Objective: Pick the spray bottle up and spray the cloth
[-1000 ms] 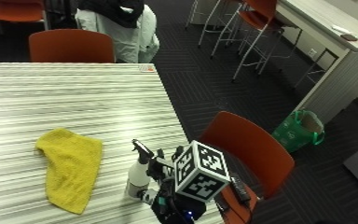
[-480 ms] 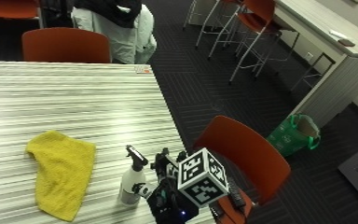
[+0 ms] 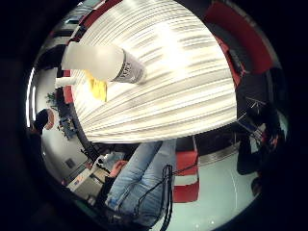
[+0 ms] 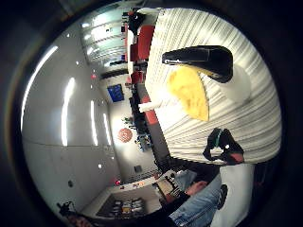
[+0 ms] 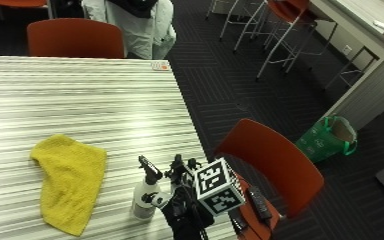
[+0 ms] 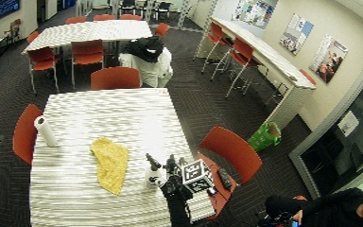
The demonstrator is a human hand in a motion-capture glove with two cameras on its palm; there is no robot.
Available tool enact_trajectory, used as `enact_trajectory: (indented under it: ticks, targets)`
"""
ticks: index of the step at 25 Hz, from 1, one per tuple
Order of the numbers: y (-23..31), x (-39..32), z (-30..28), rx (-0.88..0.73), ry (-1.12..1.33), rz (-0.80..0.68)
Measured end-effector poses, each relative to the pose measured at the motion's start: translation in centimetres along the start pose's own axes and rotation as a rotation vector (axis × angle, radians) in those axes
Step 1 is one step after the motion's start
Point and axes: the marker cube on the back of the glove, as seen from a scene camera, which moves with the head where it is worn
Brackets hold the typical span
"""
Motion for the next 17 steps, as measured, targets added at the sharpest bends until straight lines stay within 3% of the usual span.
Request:
enact_trajectory:
  ticks: [6, 17]
  targets:
    - [-1.0, 0.4, 1.2, -0.084, -0.062, -0.101]
    - [0.5, 4.0, 2.0, -0.155, -0.301, -0.099]
